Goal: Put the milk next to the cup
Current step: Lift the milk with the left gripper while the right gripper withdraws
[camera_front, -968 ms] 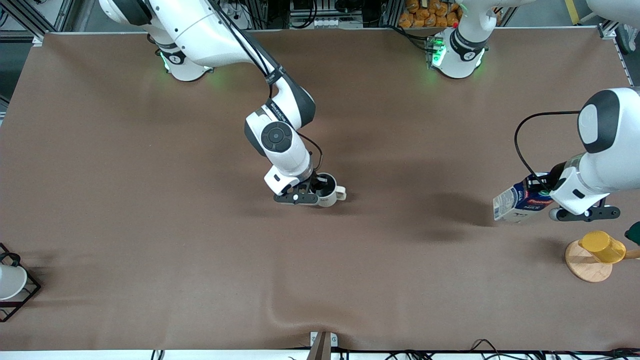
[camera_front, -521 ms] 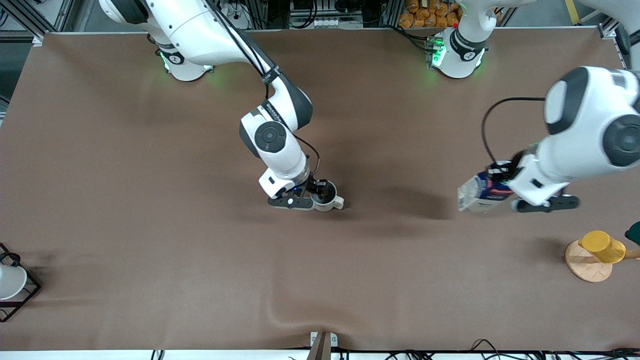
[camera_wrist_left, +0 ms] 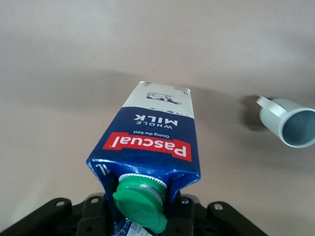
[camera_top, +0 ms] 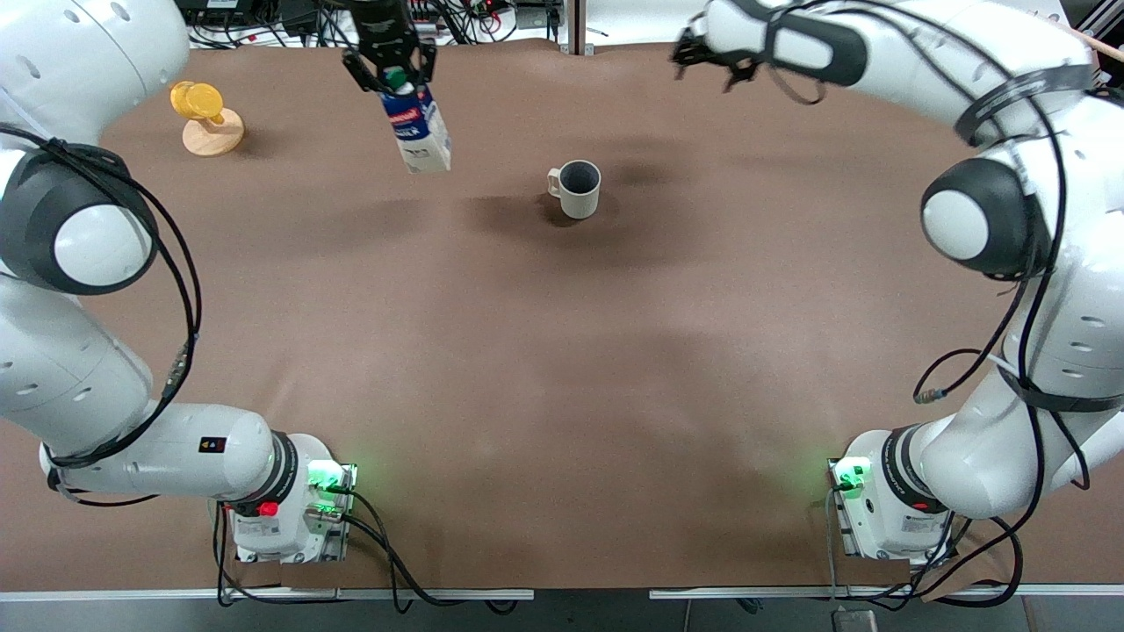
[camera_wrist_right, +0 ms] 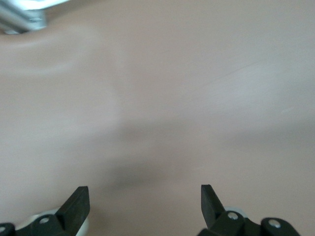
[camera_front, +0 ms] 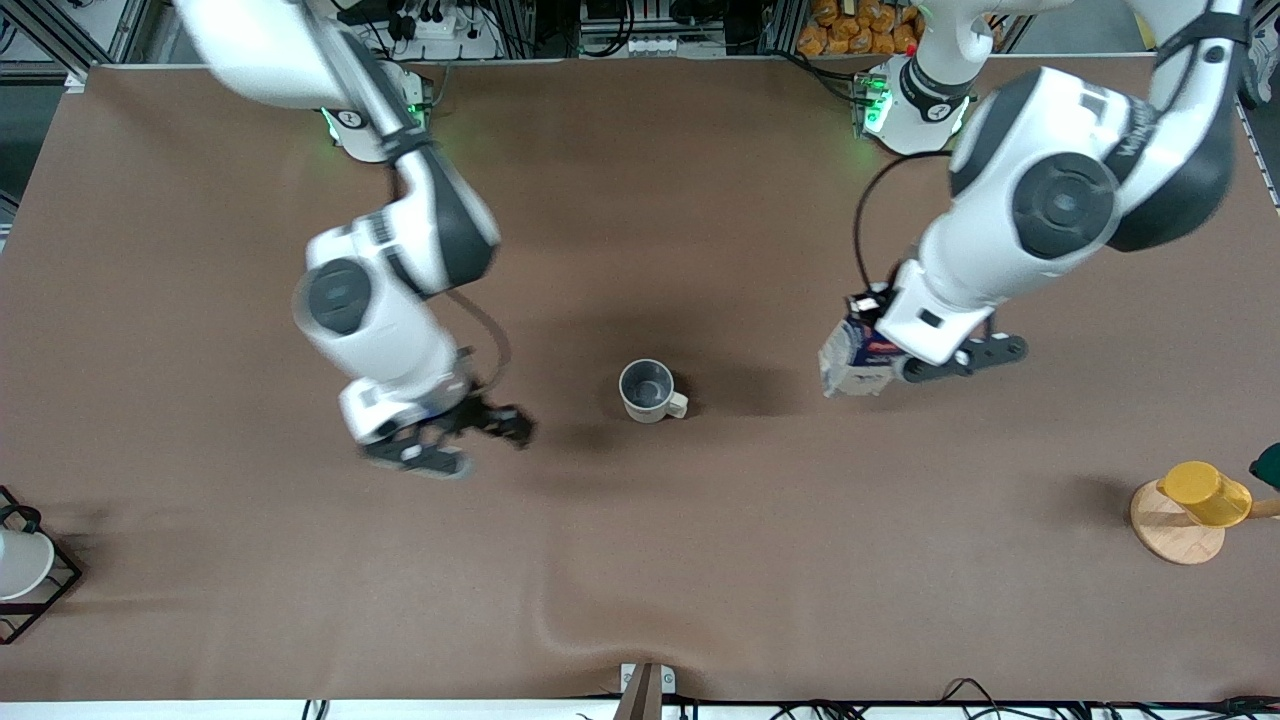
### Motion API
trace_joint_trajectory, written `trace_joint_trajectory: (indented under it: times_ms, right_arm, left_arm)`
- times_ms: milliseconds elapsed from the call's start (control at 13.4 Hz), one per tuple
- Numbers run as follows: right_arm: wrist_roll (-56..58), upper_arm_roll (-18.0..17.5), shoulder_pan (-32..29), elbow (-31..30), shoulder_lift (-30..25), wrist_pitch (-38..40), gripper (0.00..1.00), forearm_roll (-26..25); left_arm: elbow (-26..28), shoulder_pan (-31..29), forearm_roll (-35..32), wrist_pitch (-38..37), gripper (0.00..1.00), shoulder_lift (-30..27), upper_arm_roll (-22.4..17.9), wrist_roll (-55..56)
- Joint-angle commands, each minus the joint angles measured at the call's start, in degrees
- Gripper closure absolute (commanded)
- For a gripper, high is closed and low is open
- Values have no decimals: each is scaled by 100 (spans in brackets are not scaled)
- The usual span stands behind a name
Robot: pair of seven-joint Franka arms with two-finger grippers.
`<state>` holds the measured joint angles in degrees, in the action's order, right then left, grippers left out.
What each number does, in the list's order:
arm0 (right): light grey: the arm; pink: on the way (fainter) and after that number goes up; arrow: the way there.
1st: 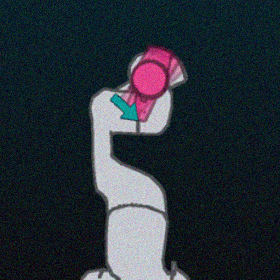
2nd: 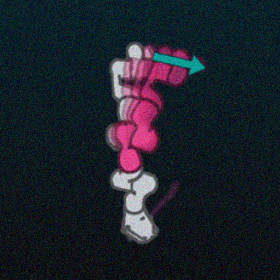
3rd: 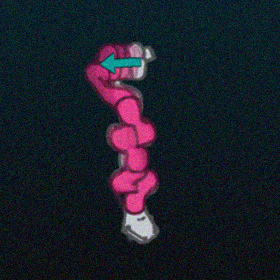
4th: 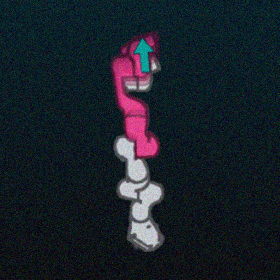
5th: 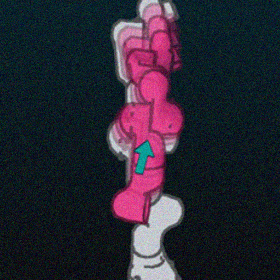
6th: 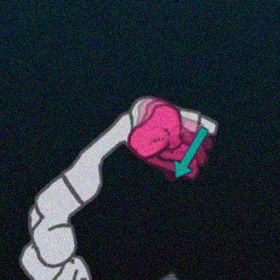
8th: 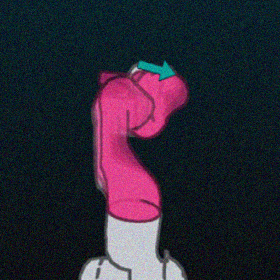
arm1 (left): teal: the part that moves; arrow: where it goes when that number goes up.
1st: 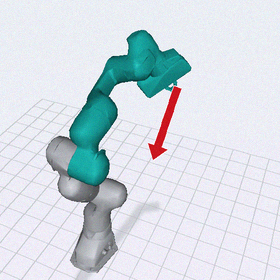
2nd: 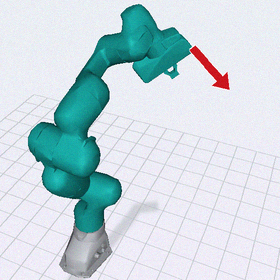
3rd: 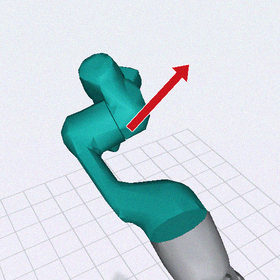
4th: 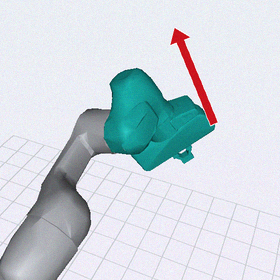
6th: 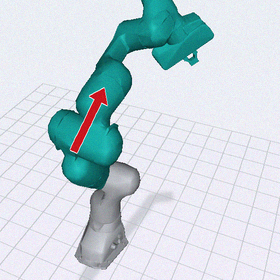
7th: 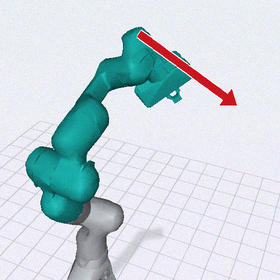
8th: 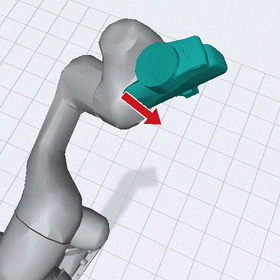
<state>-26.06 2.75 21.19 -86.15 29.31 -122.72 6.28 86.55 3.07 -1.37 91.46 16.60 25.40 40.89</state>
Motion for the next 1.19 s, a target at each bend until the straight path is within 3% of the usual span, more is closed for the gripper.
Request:
trace_joint_trajectory:
  times_ms: [0, 149, 372, 596, 819, 1117]
  right_arm:
    - [977, -117, -693, -252, -302, 492, 0, -320]
    - [1680, -125, -1176, -262, -540, 975, 0, -391]
    - [2586, -126, -1792, -655, -952, 1311, 0, -391]
    - [3097, -117, -1960, -1349, -1584, 1329, 0, -417]
    - [3116, -117, -1961, -1939, -2340, 1355, 0, -855]
    - [3125, -117, -2022, -1976, -2948, 1899, 0, -989]
  left_arm:
    - [-130, 27, 363, -59, 71, 80, 245, 191]
    - [-147, 149, 462, 21, 71, 115, 535, 218]
    - [-261, 676, 541, 21, 71, 203, 580, 244]
    - [-323, 1255, 585, 73, 71, 790, 537, 453]
    - [-367, 1582, 506, 284, 71, 1099, 536, 771]
    - [-376, 1820, 217, 855, 71, 1538, 527, 859]
